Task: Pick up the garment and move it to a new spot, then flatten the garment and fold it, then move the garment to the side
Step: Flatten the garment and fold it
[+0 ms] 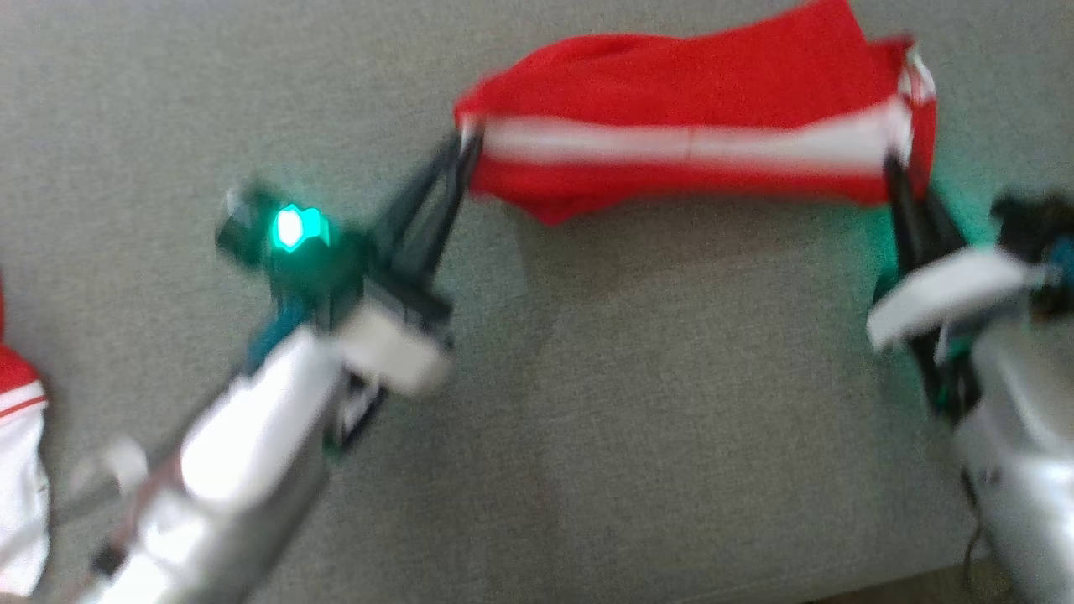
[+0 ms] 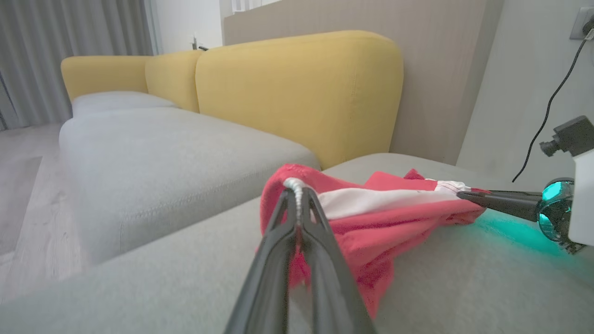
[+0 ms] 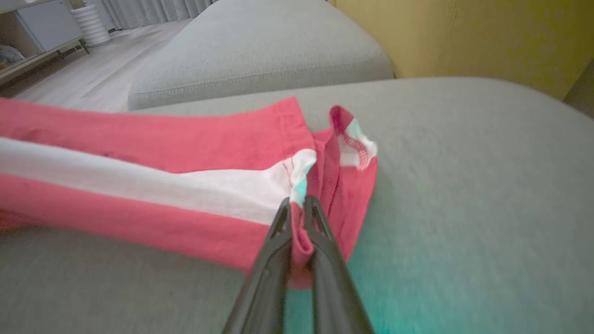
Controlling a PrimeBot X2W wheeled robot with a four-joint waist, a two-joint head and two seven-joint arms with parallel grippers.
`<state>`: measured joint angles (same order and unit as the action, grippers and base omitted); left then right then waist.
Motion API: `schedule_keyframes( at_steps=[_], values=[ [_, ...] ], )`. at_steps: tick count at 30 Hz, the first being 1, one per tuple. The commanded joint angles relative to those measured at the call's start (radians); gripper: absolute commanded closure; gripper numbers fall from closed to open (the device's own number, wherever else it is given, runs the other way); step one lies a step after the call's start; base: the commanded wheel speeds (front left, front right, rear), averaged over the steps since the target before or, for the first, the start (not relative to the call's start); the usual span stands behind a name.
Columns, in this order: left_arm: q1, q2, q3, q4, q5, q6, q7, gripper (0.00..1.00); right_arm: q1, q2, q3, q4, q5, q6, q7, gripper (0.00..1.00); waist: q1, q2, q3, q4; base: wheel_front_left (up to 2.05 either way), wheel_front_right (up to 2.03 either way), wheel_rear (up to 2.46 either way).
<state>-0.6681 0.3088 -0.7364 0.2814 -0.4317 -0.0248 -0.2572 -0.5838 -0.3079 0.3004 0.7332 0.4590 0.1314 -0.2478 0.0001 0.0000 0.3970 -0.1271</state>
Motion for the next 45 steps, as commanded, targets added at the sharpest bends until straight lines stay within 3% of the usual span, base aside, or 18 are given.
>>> schedule_keyframes(
  at_steps=[1,7,13,20,27,28,29,30,31,35,39,42,43,44,45],
  values=[
    [0.0,0.032,0.056,-0.054,0.013,0.011,-0.004,1.0,0.04,-0.003,-0.014,-0.044,-0.002,-0.001,-0.013,0.0,-0.0001,0.0,-0.016,0.009,0.0,0.0,0.0],
    [0.228,0.076,0.093,-0.162,0.108,0.062,-0.004,1.0,0.274,0.04,-0.142,-0.262,-0.038,-0.001,-0.014,0.0,-0.0001,0.0,-0.053,0.002,0.0,0.0,0.0],
    [0.31,0.075,0.134,-0.211,0.133,0.056,-0.004,1.0,0.341,0.044,-0.159,-0.423,-0.036,-0.001,0.077,0.0,-0.0001,0.0,-0.07,0.018,0.0,0.0,0.0],
    [0.316,0.045,0.154,-0.205,0.158,0.028,-0.004,1.0,0.35,0.042,-0.131,-0.483,-0.02,-0.001,0.189,0.0,-0.0001,0.0,-0.069,0.054,0.0,0.0,0.0],
    [0.323,0.012,0.167,-0.193,0.181,0.004,-0.004,1.0,0.374,0.045,-0.136,-0.471,0.001,-0.001,0.206,0.0,-0.0001,0.0,-0.065,0.07,0.0,0.0,0.0],
    [0.324,0.009,0.169,-0.191,0.184,0.001,-0.004,1.0,0.376,0.045,-0.135,-0.47,0.002,-0.001,0.205,0.09,-0.0001,0.0,-0.065,0.071,0.0,0.0,0.0],
    [0.326,0.005,0.172,-0.189,0.186,-0.003,-0.004,1.0,0.377,0.046,-0.133,-0.47,0.004,-0.001,0.205,0.33,-0.0001,0.0,-0.065,0.071,0.0,0.0,0.0],
    [0.326,0.005,0.172,-0.189,0.186,-0.003,-0.004,1.0,0.377,0.046,-0.133,-0.47,0.004,-0.001,0.205,0.33,-0.0001,0.0,-0.065,0.071,0.0,0.0,0.0],
    [0.328,-0.001,0.179,-0.185,0.19,-0.008,-0.004,1.0,0.38,0.047,-0.13,-0.467,0.011,-0.001,0.209,0.51,-0.0001,0.0,-0.067,0.071,0.0,0.0,0.0],
    [0.333,-0.009,0.189,-0.182,0.196,-0.016,-0.005,1.0,0.382,0.047,-0.13,-0.458,0.014,-0.001,0.214,0.55,-0.0001,0.0,-0.069,0.071,0.0,0.0,0.0],
    [0.336,-0.017,0.202,-0.179,0.204,-0.025,-0.005,1.0,0.38,0.048,-0.139,-0.437,0.01,-0.001,0.219,0.37,-0.0001,0.0,-0.07,0.075,0.0,0.0,0.0],
    [0.337,-0.02,0.211,-0.179,0.211,-0.033,-0.005,1.0,0.378,0.048,-0.14,-0.424,0.01,-0.001,0.223,0.35,-0.0001,0.0,-0.069,0.078,0.0,0.0,0.0],
    [0.337,-0.021,0.213,-0.178,0.214,-0.035,-0.005,1.0,0.378,0.049,-0.139,-0.42,0.01,-0.001,0.224,0.5,-0.0001,0.0,-0.068,0.08,0.0,0.0,0.0],
    [0.338,-0.022,0.216,-0.178,0.216,-0.037,-0.005,1.0,0.377,0.049,-0.136,-0.416,0.012,-0.001,0.226,0.59,-0.0001,0.0,-0.069,0.081,0.0,0.0,0.0],
    [0.338,-0.024,0.219,-0.177,0.218,-0.039,-0.005,1.0,0.376,0.05,-0.132,-0.411,0.014,-0.001,0.228,0.76,-0.0001,0.0,-0.069,0.082,0.0,0.0,0.0]
  ],
)
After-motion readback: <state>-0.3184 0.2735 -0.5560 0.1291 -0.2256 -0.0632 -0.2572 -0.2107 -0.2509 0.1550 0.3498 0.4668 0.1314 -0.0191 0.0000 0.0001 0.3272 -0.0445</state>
